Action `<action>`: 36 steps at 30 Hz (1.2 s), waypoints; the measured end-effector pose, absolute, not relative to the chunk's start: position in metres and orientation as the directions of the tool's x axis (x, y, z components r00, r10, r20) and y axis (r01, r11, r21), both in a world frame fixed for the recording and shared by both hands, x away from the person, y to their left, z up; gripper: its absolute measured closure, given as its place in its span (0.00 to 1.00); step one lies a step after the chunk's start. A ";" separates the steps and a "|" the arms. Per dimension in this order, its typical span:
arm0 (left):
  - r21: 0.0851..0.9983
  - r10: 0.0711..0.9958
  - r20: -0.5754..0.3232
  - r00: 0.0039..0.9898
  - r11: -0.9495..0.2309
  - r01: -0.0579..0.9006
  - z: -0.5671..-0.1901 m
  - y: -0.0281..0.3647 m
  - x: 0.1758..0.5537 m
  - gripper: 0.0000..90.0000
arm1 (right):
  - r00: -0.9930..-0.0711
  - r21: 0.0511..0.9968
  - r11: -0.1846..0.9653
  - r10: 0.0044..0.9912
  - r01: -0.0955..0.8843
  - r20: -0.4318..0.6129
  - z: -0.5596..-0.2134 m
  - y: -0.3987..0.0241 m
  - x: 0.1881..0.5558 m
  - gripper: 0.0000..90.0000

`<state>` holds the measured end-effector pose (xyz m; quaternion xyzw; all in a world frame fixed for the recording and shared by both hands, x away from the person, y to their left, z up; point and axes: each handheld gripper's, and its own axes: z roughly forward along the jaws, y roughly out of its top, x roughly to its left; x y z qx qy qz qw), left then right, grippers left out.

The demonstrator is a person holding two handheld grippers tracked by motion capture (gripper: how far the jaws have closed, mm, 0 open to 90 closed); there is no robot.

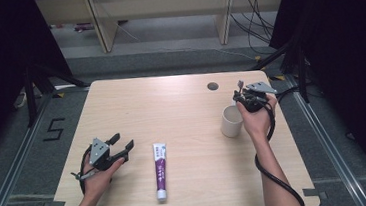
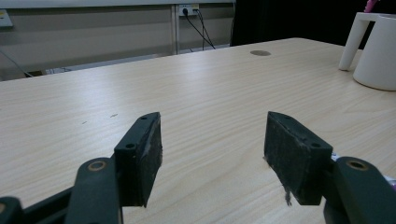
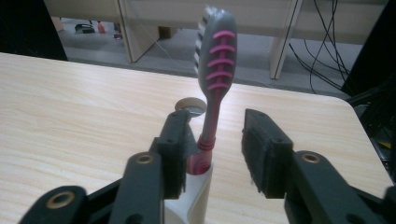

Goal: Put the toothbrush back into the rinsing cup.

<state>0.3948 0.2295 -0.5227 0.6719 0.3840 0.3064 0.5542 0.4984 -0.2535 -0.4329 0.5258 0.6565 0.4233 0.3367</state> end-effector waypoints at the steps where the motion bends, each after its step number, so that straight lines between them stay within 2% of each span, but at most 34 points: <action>1: 0.980 0.856 -0.014 0.517 -0.091 0.177 -0.523 0.229 0.395 0.41 | -0.207 0.911 0.067 0.978 0.407 0.020 -0.432 -0.253 0.496 0.65; 2: 0.980 0.856 -0.013 0.516 -0.091 0.175 -0.523 0.229 0.395 0.41 | -0.202 0.908 0.051 0.979 0.417 0.038 -0.431 -0.252 0.495 0.64; 3: 0.980 0.856 -0.012 0.516 -0.091 0.174 -0.523 0.229 0.395 0.41 | -0.219 0.910 0.080 0.976 0.407 0.012 -0.431 -0.255 0.495 0.61; 6: 0.980 0.856 -0.012 0.516 -0.092 0.175 -0.523 0.229 0.395 0.41 | -0.201 0.892 0.037 0.978 0.451 0.062 -0.428 -0.254 0.489 0.55; 7: 0.980 0.856 -0.012 0.516 -0.092 0.176 -0.523 0.229 0.395 0.41 | -0.221 0.893 0.074 0.975 0.443 0.029 -0.427 -0.256 0.489 0.54; 9: 0.980 0.856 -0.012 0.517 -0.092 0.176 -0.523 0.229 0.395 0.41 | -0.205 0.880 0.032 0.976 0.475 0.076 -0.426 -0.255 0.484 0.52; 15: 0.979 0.856 -0.015 0.517 -0.092 0.182 -0.523 0.229 0.395 0.41 | -0.236 0.880 0.062 0.970 0.471 0.058 -0.427 -0.262 0.470 0.47; 25: 0.977 0.854 -0.022 0.519 -0.091 0.192 -0.522 0.229 0.396 0.41 | -0.219 0.849 0.041 0.972 0.527 0.089 -0.433 -0.270 0.437 0.46; 29: 0.978 0.853 -0.029 0.521 -0.082 0.190 -0.521 0.229 0.396 0.41 | -0.233 0.851 0.043 0.968 0.523 0.094 -0.438 -0.273 0.431 0.46; 30: 0.979 0.852 -0.030 0.522 -0.080 0.186 -0.520 0.229 0.397 0.41 | -0.207 0.844 0.005 0.970 0.537 0.126 -0.439 -0.270 0.425 0.46; 31: 0.977 0.856 -0.027 0.516 -0.086 0.194 -0.519 0.230 0.396 0.41 | -0.236 0.854 0.043 0.967 0.519 0.095 -0.441 -0.274 0.426 0.46; 36: 0.979 0.859 -0.038 0.511 -0.070 0.191 -0.518 0.233 0.396 0.41 | -0.229 0.853 0.014 0.966 0.521 0.123 -0.444 -0.272 0.418 0.46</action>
